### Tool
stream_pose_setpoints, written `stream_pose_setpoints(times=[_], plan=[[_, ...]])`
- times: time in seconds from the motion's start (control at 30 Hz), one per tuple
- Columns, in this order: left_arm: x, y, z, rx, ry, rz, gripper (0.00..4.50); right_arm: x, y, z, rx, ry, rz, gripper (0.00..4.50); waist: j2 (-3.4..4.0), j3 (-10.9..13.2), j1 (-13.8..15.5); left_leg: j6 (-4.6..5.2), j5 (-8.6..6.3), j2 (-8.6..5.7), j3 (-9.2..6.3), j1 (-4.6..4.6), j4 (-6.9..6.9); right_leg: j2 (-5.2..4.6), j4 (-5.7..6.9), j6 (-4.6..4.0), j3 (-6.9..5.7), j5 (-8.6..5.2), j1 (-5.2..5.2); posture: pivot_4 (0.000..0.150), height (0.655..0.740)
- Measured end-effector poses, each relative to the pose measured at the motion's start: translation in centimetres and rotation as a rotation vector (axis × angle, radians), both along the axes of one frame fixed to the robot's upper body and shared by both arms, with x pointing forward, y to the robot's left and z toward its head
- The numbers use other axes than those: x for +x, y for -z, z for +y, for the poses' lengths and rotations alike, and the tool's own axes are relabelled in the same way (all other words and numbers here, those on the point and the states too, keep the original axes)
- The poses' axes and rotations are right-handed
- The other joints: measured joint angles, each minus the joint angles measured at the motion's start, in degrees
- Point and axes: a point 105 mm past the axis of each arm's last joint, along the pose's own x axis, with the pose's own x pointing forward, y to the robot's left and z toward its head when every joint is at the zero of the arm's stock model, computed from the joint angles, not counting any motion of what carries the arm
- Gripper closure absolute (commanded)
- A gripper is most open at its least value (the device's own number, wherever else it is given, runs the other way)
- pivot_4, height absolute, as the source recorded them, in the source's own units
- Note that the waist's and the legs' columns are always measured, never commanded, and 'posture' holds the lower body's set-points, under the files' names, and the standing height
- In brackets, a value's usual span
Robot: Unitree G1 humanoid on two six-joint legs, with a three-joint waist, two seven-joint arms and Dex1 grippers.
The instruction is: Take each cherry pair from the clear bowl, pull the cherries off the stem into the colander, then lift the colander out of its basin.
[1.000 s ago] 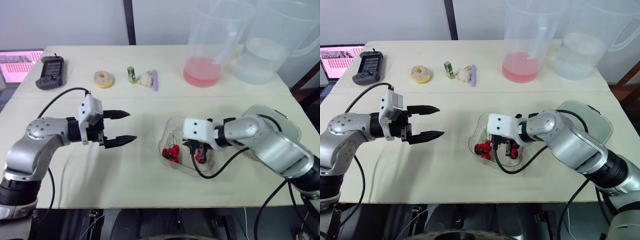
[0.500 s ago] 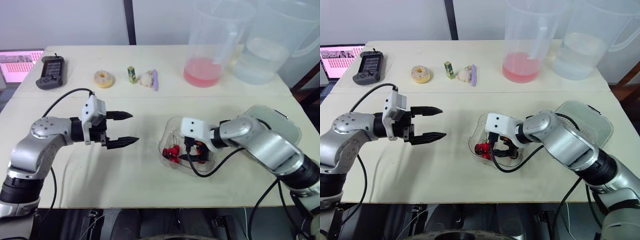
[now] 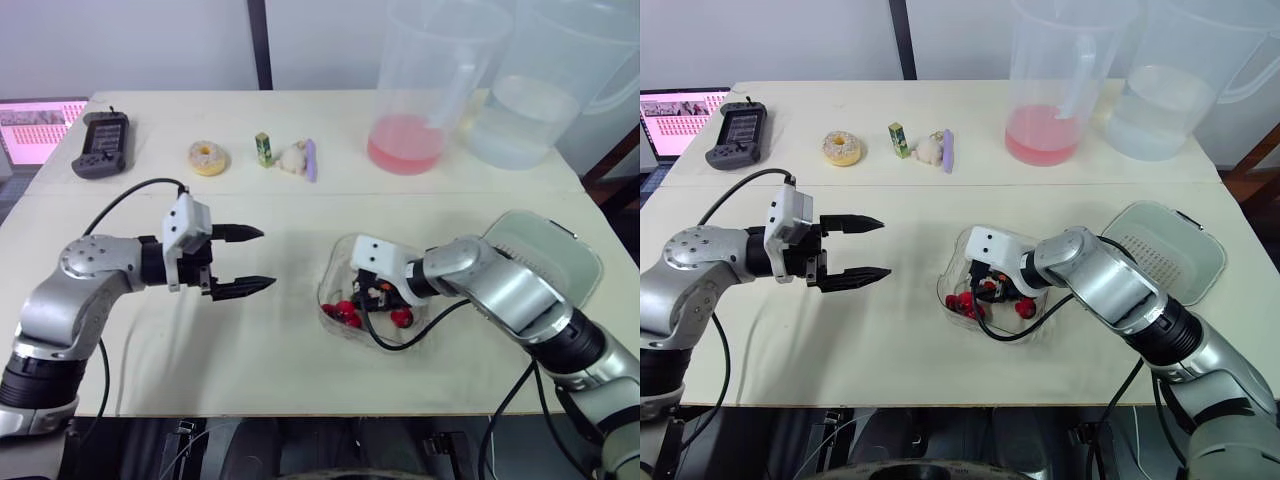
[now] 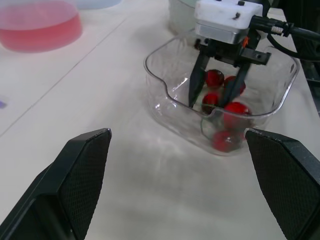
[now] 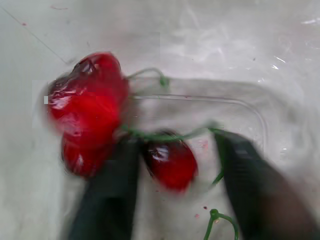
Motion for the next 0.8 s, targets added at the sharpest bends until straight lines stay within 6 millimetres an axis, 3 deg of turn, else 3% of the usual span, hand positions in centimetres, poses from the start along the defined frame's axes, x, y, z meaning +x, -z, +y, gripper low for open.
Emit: stream_pose_setpoints(times=[0.3, 0.43, 0.53, 0.67, 0.8], plan=[[0.0, 0.1, 0.1, 0.011, -0.003, -0.006, 0.00, -0.4, -0.4, 0.0, 0.000, -0.016, -0.002, 2.67, 0.00, 0.0, 0.0, 0.00, 0.00, 0.00, -0.01, 0.00, -0.01, 0.00, 0.00, 0.00, -0.01, 0.00, 0.00, 0.150, 0.7400], [0.0, 0.0, 0.0, 0.013, 0.003, -0.014, 0.00, -0.5, -2.2, 0.0, -0.004, -0.065, -0.063, 2.67, 0.01, 0.0, 0.0, 0.00, 0.00, 0.00, -0.01, 0.00, 0.00, 0.00, 0.00, 0.00, -0.01, 0.00, 0.00, 0.150, 0.7400], [0.0, -0.1, -0.1, 0.011, 0.010, -0.023, 0.00, -0.2, -3.8, 0.2, -0.015, -0.094, -0.124, 1.87, 0.01, 0.0, 0.0, 0.00, 0.00, 0.00, -0.02, 0.02, 0.00, 0.01, 0.00, 0.00, -0.02, 0.00, 0.01, 0.150, 0.7400], [0.1, 0.0, -0.4, 0.007, 0.019, -0.023, 0.00, 0.0, -4.2, -0.4, -0.069, -0.097, -0.152, 0.05, 0.01, 0.0, 0.0, 0.00, 0.00, 0.00, -0.03, 0.00, -0.02, 0.00, -0.02, 0.00, -0.03, -0.01, 0.01, 0.150, 0.7400], [0.1, 0.0, -0.5, 0.007, 0.019, -0.022, 0.00, 0.0, -4.1, -1.1, -0.100, -0.089, -0.143, 0.05, 0.01, 0.0, 0.1, 0.00, 0.00, 0.00, -0.02, -0.02, -0.03, -0.01, -0.03, 0.00, -0.04, -0.01, 0.00, 0.150, 0.7400]])
